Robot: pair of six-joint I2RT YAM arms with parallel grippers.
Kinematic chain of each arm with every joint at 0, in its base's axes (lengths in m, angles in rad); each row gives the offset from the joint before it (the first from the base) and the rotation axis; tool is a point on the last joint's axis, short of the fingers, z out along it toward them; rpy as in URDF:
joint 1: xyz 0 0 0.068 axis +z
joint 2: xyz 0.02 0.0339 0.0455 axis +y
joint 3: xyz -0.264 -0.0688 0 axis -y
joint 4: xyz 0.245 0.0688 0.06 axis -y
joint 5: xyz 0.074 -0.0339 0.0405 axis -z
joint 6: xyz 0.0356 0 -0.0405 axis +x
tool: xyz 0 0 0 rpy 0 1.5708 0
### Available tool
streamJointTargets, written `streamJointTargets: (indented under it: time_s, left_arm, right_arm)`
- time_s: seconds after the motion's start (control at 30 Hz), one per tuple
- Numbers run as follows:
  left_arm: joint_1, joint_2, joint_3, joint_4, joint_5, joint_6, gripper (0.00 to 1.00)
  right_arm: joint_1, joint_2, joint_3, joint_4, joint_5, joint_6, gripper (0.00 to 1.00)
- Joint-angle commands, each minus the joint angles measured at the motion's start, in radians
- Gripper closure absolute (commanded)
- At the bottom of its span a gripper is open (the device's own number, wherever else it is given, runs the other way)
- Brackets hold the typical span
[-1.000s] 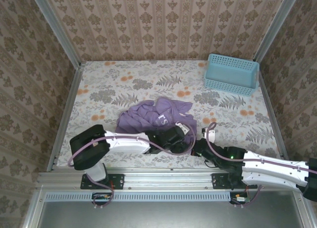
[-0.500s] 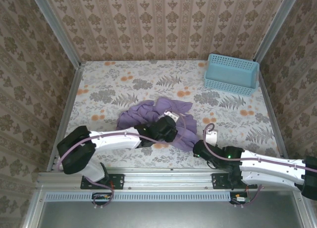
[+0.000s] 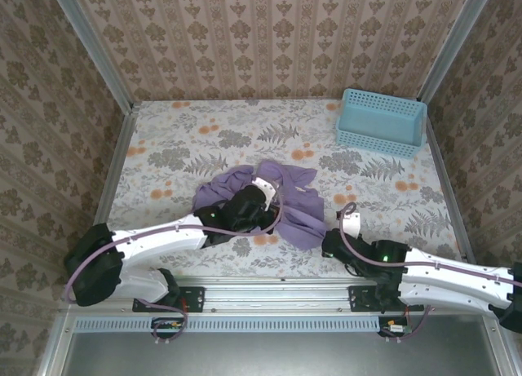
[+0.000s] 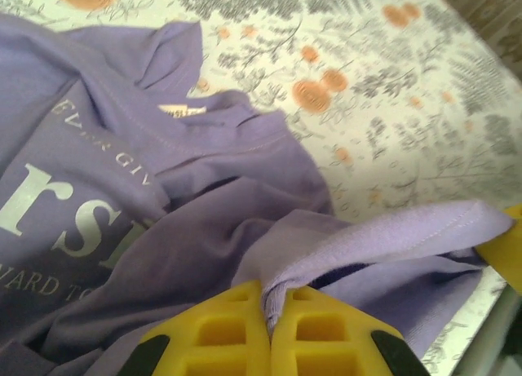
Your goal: Fold the inside-out t-shirt
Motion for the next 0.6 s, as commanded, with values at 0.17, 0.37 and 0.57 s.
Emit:
streamJointTargets:
  time_s: [0.17,0.37,0.57]
  left_arm:
    - [0.001,-0.028,-0.039,0.182,0.242,-0.044,1.00]
    - [-0.018,0.010,-0.033,0.202,0.292,-0.048,1.00]
    - [-0.012,0.065,-0.044,0.271,0.322,-0.080,0.98]
  right_arm:
    - [-0.169,0.079,-0.041,0.085,-0.093,-0.050,1.00]
    - [-0.284,0.234,-0.034,0.203,-0.147,-0.100,1.00]
    - [-0.326,0.306,0.006,0.209,-0.164,-0.153,1.00]
